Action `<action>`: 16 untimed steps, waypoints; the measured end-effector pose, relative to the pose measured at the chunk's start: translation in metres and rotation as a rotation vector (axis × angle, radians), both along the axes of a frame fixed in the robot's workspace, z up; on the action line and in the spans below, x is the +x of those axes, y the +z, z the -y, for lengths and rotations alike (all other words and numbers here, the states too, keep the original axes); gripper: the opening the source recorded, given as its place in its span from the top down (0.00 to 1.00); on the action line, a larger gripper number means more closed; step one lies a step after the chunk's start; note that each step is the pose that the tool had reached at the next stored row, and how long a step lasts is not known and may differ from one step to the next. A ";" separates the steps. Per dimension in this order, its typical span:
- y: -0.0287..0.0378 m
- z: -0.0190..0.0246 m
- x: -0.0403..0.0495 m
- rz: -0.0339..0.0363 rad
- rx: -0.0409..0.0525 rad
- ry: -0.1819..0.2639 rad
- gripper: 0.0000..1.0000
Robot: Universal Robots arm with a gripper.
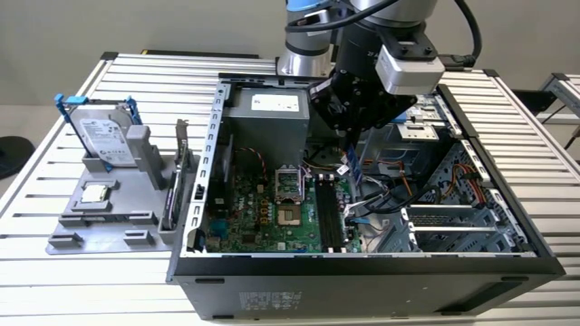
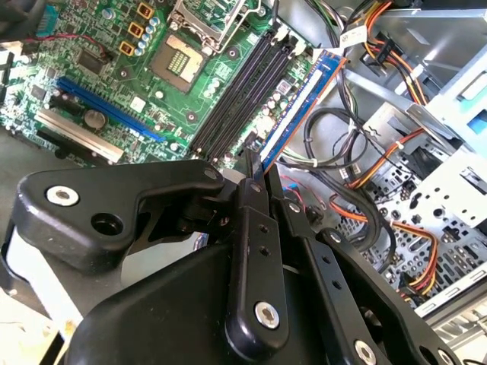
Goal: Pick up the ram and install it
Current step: 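Insert the ram into the slot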
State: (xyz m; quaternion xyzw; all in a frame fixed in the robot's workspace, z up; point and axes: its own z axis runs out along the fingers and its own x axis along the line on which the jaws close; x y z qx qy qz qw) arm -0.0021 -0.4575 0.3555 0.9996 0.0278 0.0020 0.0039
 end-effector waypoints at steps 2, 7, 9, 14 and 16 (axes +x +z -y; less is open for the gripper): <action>-0.0020 -0.0005 0.0000 -0.0001 -0.0009 0.000 1.00; -0.0089 -0.0020 0.0000 0.0000 -0.0030 0.000 1.00; -0.0117 -0.0026 -0.0001 -0.0001 -0.0043 0.000 1.00; -0.0194 -0.0039 0.0000 0.0000 -0.0076 0.000 1.00; -0.0226 -0.0045 0.0000 0.0000 -0.0095 0.000 1.00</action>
